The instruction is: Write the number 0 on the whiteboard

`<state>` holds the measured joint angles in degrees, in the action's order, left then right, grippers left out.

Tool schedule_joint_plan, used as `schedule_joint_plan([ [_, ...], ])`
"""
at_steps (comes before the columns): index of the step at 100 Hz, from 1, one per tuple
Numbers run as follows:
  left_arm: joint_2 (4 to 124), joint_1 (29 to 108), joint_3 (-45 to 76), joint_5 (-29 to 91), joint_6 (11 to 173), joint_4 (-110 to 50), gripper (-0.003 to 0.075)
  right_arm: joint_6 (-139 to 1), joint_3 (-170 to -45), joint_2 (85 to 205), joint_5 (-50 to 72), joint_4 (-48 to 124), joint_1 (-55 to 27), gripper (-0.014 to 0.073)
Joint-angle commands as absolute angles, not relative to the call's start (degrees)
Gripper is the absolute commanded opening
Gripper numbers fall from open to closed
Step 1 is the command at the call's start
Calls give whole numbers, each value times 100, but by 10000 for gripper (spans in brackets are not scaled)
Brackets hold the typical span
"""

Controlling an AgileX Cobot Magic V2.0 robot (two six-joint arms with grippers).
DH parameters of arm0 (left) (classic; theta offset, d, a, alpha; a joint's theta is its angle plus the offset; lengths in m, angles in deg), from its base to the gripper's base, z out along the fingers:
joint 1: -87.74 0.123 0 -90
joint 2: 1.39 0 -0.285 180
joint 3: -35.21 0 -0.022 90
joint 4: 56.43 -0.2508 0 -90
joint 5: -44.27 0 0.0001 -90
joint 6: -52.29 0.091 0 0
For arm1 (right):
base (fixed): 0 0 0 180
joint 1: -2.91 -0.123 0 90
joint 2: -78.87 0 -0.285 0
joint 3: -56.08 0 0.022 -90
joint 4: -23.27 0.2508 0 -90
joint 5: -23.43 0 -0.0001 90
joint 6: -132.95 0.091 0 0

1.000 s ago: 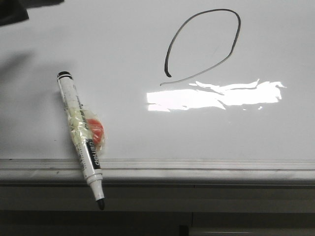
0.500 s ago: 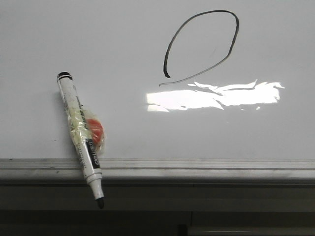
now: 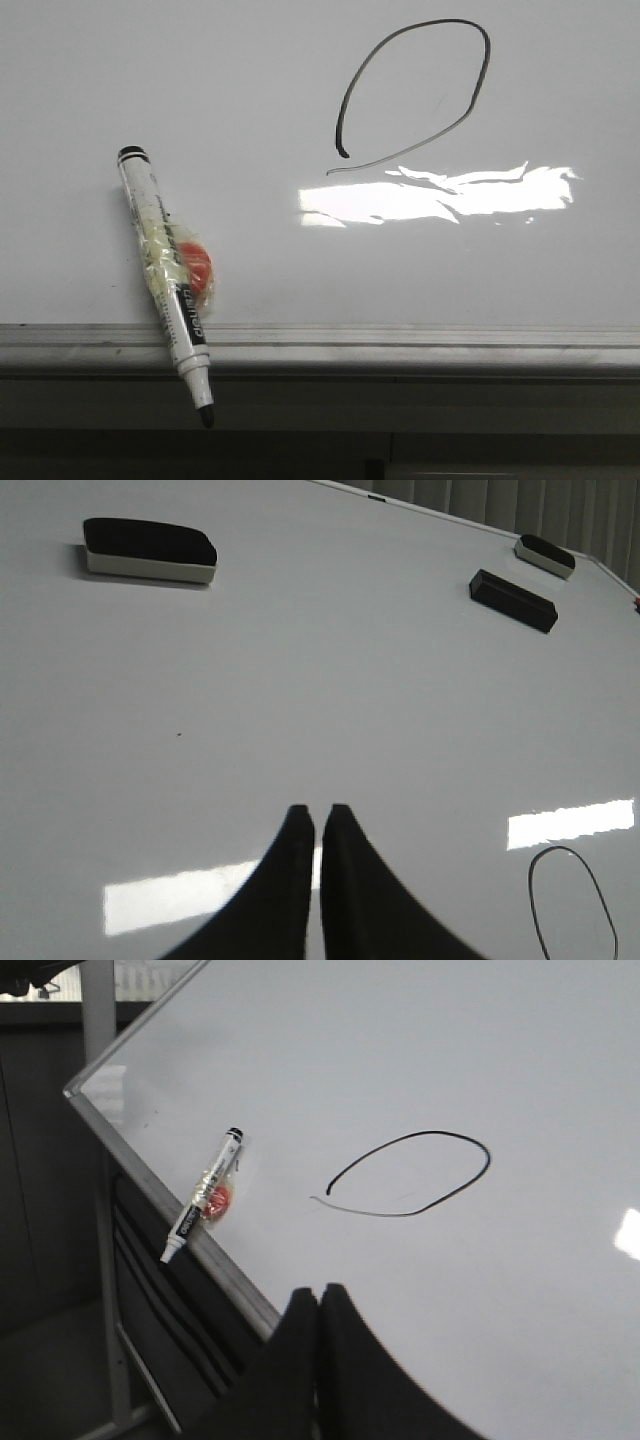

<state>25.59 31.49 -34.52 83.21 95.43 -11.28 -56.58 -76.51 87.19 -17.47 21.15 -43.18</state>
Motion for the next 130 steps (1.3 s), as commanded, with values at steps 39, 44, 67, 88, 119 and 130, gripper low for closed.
schedule_joint_plan([
  [39, 2564, 3147, -3327, 8511, 9560, -1298, -20, -5167, -4549, 8885, 2292, 2441, -4307, -69],
  [44, 2564, 3147, -3327, 8511, 9560, -1298, -20, -5167, -4584, 8885, 1669, 2441, -4307, -69],
  [67, 2564, 3147, -3327, 8522, 9560, -1289, -20, -5167, -4535, 8885, 814, 2441, -4307, -69],
  [88, 2097, 3503, -3327, 8403, 9618, -1320, -20, -5167, -4535, 8885, 814, 2441, -4307, -69],
  [119, 658, 5456, -3327, 6967, 9618, -1320, -20, -5167, -4535, 8885, 814, 2441, -4307, -69],
  [130, 572, 5841, -3327, 6951, 9618, -1310, -20, -5167, -4535, 8885, 814, 2441, -4307, -69],
])
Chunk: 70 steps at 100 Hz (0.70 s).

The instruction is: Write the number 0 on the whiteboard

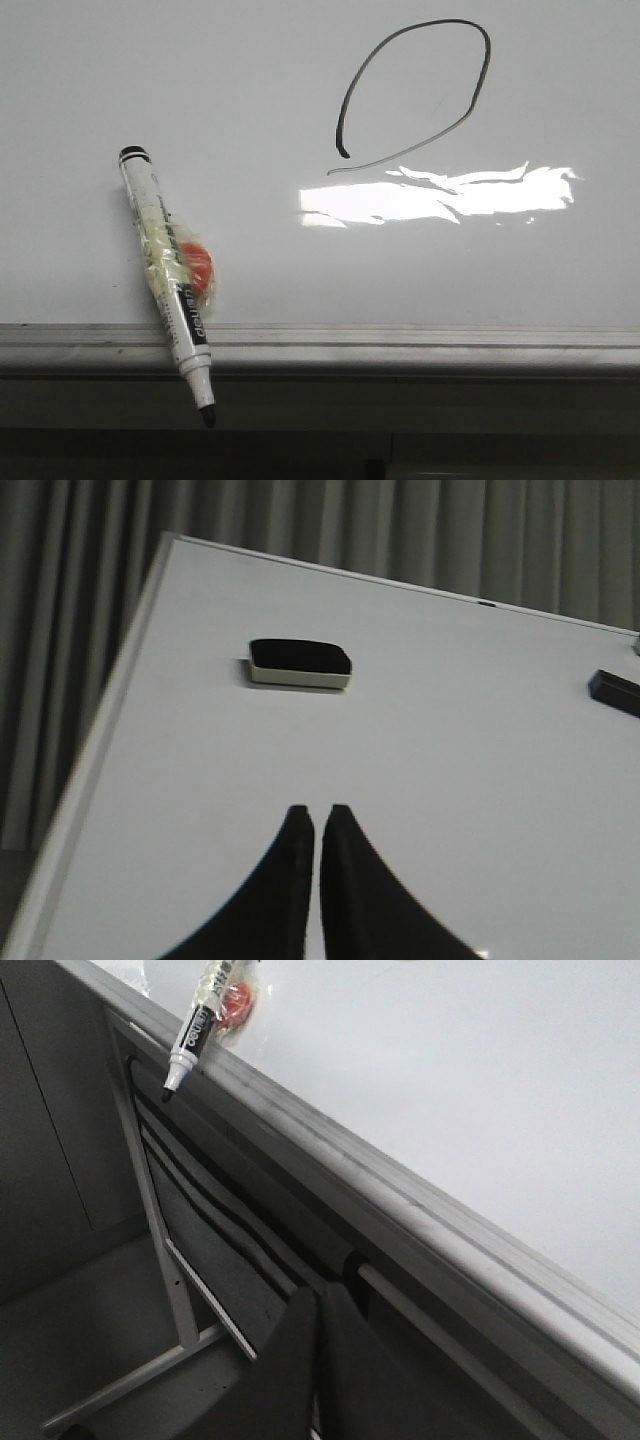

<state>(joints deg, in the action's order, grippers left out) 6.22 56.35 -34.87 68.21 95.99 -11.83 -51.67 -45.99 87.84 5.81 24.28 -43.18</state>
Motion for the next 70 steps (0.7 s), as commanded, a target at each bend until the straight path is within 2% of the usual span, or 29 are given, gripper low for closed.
schedule_joint_plan([
  [1, 572, 5857, -3337, 6951, 9618, -1310, -20, -5167, -4535, 8885, 814, 2441, -4307, -69],
  [15, 572, 6243, -3539, 6721, 9618, -1520, -20, -5167, -4535, 8885, 814, 2441, -4307, -69],
  [23, 572, 6686, -3727, 6275, 9406, -2706, -20, -5167, -4535, 8885, 814, 2441, -4307, -69],
  [39, 569, 7972, -4078, 5840, 6846, -4195, -20, -5167, -4535, 8885, 814, 2441, -4307, -69],
  [48, 530, 8571, -4332, 5828, 6104, -4830, -20, -5167, -4535, 8885, 814, 2441, -4307, -69],
  [52, 461, 8671, -4419, 5746, 5958, -4927, -20, -5167, -4535, 8885, 814, 2441, -4307, -69],
  [70, 458, 8724, -4405, 3955, 5991, -5330, -20, -5167, -4535, 8885, 814, 2441, -4307, -69],
])
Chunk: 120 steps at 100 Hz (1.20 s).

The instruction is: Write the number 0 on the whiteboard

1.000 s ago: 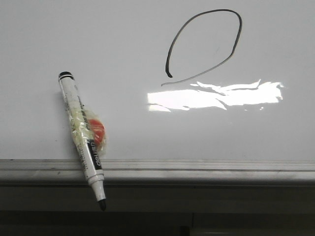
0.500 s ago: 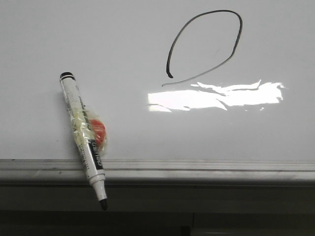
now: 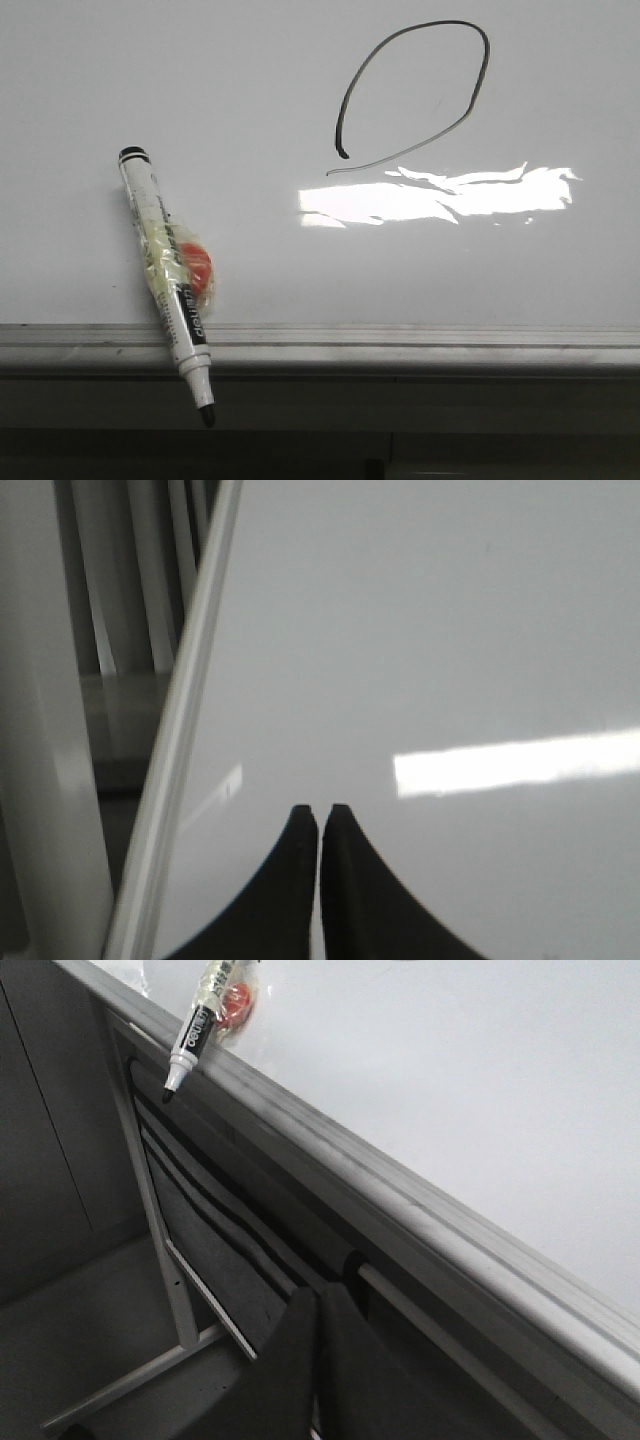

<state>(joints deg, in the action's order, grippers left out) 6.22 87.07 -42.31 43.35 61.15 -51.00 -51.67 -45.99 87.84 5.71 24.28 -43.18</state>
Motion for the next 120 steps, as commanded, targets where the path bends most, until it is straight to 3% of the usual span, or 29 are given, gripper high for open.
schedule_joint_plan([
  [1, 458, 8724, -4405, 3889, 5999, -5350, -20, -5167, -4535, 8885, 814, 2441, -4307, -69],
  [30, 458, 8724, -4405, 2708, 6004, -5688, -20, -5167, -4535, 8885, 814, 2441, -4307, -69],
  [120, 458, 8724, -4405, 2719, 6055, -5709, -20, -5167, -4535, 8885, 814, 2441, -4307, -69],
])
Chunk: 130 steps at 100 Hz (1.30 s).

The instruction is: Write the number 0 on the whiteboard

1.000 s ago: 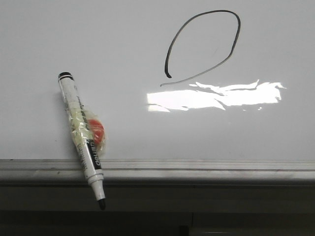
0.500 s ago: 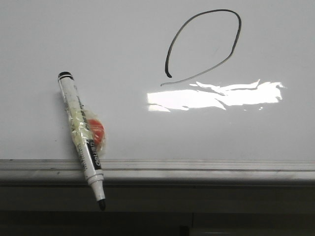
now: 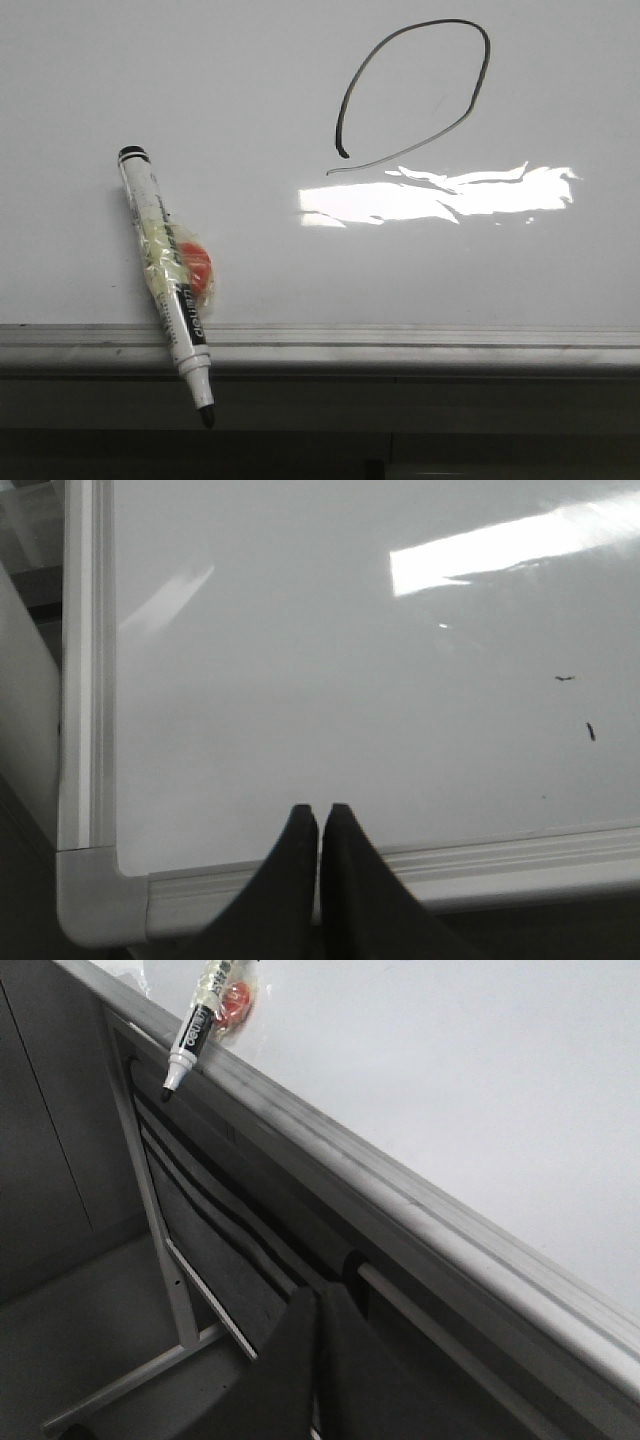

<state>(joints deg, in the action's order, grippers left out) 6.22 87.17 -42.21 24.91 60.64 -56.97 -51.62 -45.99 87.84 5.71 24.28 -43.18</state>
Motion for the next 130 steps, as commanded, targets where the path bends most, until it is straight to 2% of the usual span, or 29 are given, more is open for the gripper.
schedule_joint_plan([
  [1, 458, 8724, -4405, 2719, 6055, -5709, -20, -5167, -4535, 8885, 814, 2441, -4307, -69],
  [23, 458, 8724, -4405, 2719, 6055, -5709, -20, -5167, -4535, 8738, 803, 2441, -4287, -69],
  [33, 458, 8724, -4405, 2719, 6055, -5709, -20, -5167, -4535, 8491, 781, 2441, -3973, -69],
  [47, 458, 8724, -4405, 2719, 6055, -5691, -20, -5167, -4535, 8503, 799, 2441, -2673, -69],
  [66, 458, 8724, -4405, 2719, 6055, -5691, -20, -5167, -4535, 8503, 687, 2441, -386, -69],
  [80, 458, 8724, -4405, 2719, 6055, -5691, -20, -5167, -4535, 8503, 613, 2470, 770, -69],
  [93, 458, 8724, -4405, 2719, 6055, -5691, -20, -5167, -4535, 8503, 613, 2530, 1096, -69],
  [130, 458, 8724, -4405, 2719, 6055, -5691, -20, -5167, -4535, 8503, 613, 2489, 1096, -69],
])
